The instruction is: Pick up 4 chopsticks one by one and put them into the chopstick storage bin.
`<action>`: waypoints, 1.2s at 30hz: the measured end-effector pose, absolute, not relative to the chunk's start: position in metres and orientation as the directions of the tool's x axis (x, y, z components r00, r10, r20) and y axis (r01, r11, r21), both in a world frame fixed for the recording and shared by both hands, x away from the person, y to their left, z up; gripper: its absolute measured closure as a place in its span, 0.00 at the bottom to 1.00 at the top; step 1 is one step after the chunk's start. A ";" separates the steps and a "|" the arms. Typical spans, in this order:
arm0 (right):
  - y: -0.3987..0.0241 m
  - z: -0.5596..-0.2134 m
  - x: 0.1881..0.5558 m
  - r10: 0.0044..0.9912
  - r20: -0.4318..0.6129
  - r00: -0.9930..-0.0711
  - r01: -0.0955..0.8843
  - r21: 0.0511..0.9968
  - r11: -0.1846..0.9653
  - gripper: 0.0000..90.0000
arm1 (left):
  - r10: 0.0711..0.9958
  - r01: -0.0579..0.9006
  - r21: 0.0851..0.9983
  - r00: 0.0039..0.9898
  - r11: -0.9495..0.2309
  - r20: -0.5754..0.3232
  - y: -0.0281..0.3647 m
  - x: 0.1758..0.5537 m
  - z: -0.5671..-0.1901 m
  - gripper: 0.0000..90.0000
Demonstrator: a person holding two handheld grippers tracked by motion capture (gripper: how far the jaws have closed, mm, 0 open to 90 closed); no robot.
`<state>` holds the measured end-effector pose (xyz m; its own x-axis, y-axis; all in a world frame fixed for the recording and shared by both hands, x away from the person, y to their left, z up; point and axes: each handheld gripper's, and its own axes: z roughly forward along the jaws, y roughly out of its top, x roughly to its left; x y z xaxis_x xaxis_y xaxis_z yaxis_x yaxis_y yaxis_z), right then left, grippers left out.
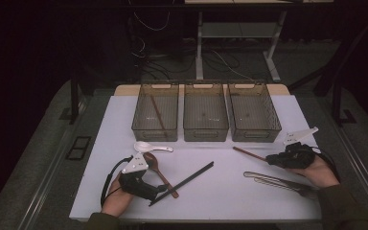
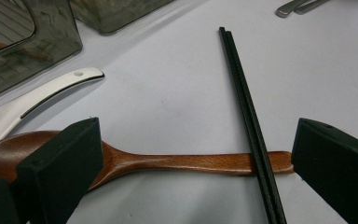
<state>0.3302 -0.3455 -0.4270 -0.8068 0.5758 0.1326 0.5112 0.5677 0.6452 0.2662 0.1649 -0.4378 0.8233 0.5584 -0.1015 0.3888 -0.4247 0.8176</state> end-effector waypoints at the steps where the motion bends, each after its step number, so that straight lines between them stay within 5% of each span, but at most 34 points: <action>1: -0.346 -0.426 0.330 0.574 0.132 -0.808 0.509 0.648 0.566 0.94 | 0.559 0.389 0.817 0.823 -0.425 -0.101 0.165 0.266 -0.438 0.01; 36: -0.310 -0.387 0.339 0.539 0.130 -0.832 0.443 0.741 0.505 0.94 | 0.558 0.395 0.827 0.821 -0.400 -0.123 0.163 0.267 -0.439 0.01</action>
<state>0.3387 -0.3098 -0.3871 -0.8322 0.5391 0.1300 0.4430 0.5052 0.7406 0.2667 0.1633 -0.4393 0.8207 0.5580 -0.1226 0.3954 -0.3999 0.8268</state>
